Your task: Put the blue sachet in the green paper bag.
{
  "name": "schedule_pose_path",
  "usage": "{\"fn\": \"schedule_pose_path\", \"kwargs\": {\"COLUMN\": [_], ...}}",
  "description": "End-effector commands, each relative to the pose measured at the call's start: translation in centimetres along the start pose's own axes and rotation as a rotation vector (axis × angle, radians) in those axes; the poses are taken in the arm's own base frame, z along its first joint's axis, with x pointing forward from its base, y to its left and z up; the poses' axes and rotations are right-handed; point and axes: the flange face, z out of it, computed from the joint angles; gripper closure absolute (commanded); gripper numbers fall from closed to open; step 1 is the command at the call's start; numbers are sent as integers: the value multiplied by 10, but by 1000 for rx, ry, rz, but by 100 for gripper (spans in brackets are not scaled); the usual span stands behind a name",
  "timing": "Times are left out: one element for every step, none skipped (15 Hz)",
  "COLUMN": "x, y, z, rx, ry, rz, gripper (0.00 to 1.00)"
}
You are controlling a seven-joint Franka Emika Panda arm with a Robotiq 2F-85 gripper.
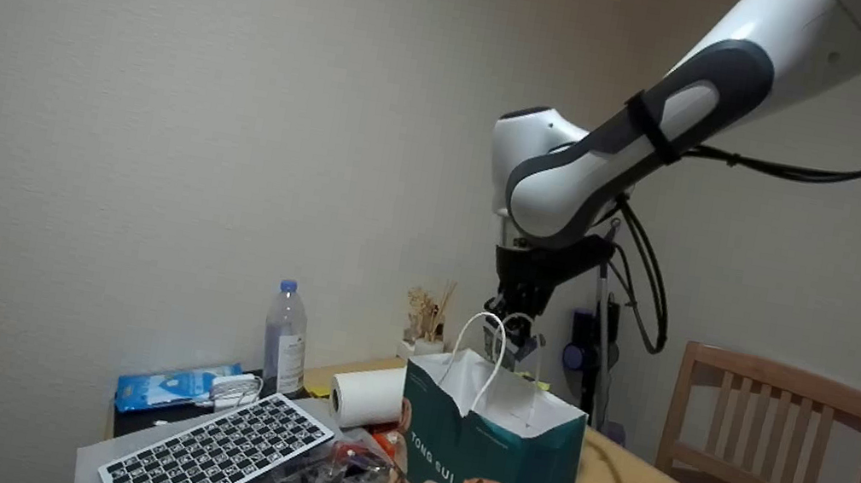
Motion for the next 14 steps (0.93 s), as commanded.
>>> {"fn": "schedule_pose_path", "kwargs": {"x": [-28, -32, -35, -17, -22, -25, -26, -27, -27, -27, -27, -29, -32, -33], "y": [-9, -11, -10, -13, -14, -14, -13, -12, -12, -12, -12, -17, -26, -33], "z": [-54, -62, -62, -57, -62, -64, -63, -62, -61, -61, -61, -74, -86, -94], "rx": [-115, -153, -176, -130, -146, -151, -153, -154, -154, -154, -154, -160, -167, -171], "ry": [79, 104, 110, 93, 103, 106, 104, 102, 101, 101, 101, 126, 143, 155], "rz": [68, 78, 86, 62, 71, 73, 73, 73, 74, 74, 74, 65, 53, 45], "gripper": [93, 93, 93, 89, 90, 90, 90, 90, 90, 90, 93, 93, 93, 93]}}
